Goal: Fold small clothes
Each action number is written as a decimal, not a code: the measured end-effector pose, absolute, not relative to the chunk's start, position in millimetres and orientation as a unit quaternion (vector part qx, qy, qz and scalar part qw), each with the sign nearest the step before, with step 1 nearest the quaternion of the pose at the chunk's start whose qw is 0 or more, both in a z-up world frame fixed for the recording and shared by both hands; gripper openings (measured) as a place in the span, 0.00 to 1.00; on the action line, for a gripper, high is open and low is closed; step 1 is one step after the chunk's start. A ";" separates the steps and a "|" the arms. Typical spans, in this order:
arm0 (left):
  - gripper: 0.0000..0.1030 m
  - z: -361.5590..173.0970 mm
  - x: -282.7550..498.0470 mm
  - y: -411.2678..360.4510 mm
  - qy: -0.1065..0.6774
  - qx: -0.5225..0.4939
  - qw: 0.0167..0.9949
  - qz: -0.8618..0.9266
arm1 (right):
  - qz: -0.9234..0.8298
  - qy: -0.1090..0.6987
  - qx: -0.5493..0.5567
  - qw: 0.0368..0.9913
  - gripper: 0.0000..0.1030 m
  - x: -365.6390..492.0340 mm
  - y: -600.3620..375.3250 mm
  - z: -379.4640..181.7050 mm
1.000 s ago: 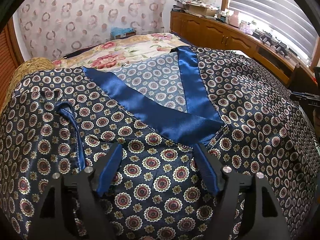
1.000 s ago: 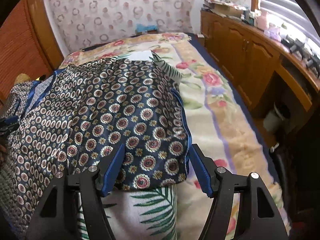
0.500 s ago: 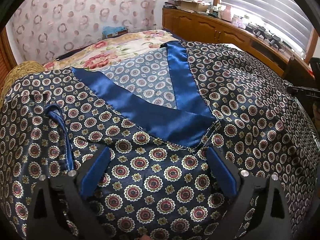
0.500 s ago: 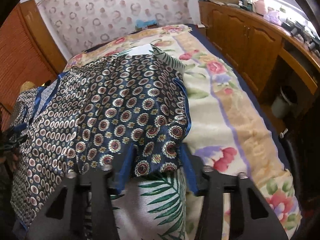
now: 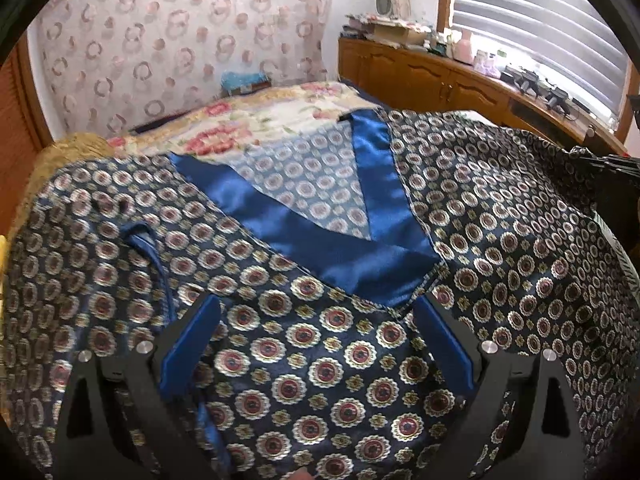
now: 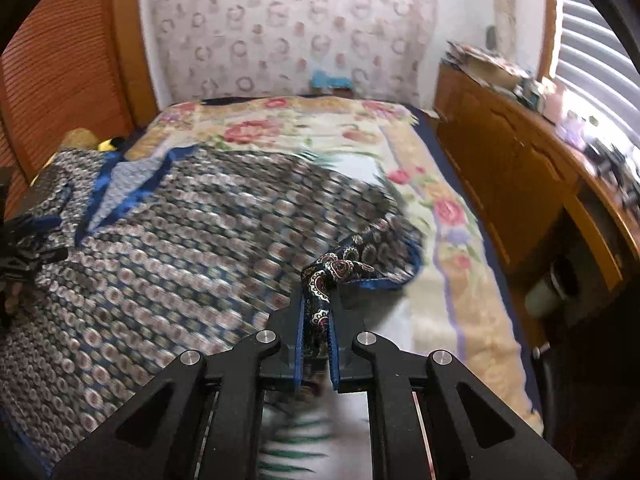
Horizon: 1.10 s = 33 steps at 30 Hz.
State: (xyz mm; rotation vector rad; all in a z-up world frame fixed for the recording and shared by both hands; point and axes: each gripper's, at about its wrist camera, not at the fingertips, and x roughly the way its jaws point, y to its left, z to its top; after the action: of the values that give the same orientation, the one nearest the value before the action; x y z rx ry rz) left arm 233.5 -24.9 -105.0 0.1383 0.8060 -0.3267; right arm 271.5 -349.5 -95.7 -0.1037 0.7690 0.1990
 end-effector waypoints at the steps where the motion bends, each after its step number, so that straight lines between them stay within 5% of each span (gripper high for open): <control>1: 0.95 -102.1 231.5 -23.3 0.382 0.066 0.909 -0.156 | 0.104 0.373 -0.053 0.920 0.07 274.7 -341.9 -95.5; 14: 0.95 -85.2 221.1 -6.3 0.342 0.029 0.927 -0.149 | 0.187 0.407 -0.054 0.893 0.08 276.4 -264.7 -132.7; 18: 0.95 -82.2 218.4 -6.2 0.335 0.028 0.930 -0.149 | 0.192 0.407 -0.052 0.891 0.30 272.5 -260.2 -131.2; 23: 0.95 -80.3 215.3 -6.3 0.330 0.031 0.932 -0.150 | 0.181 0.377 -0.054 0.907 0.42 271.4 -269.0 -107.1; 33: 0.95 -80.1 214.3 -5.1 0.330 0.031 0.932 -0.145 | 0.092 0.393 -0.012 0.915 0.44 343.1 -321.8 -121.6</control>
State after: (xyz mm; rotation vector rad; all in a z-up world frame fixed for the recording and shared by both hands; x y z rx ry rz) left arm 214.3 -5.1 -80.1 0.0642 0.6763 -0.2961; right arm 343.1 -321.8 -121.6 -0.0250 0.8083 0.1890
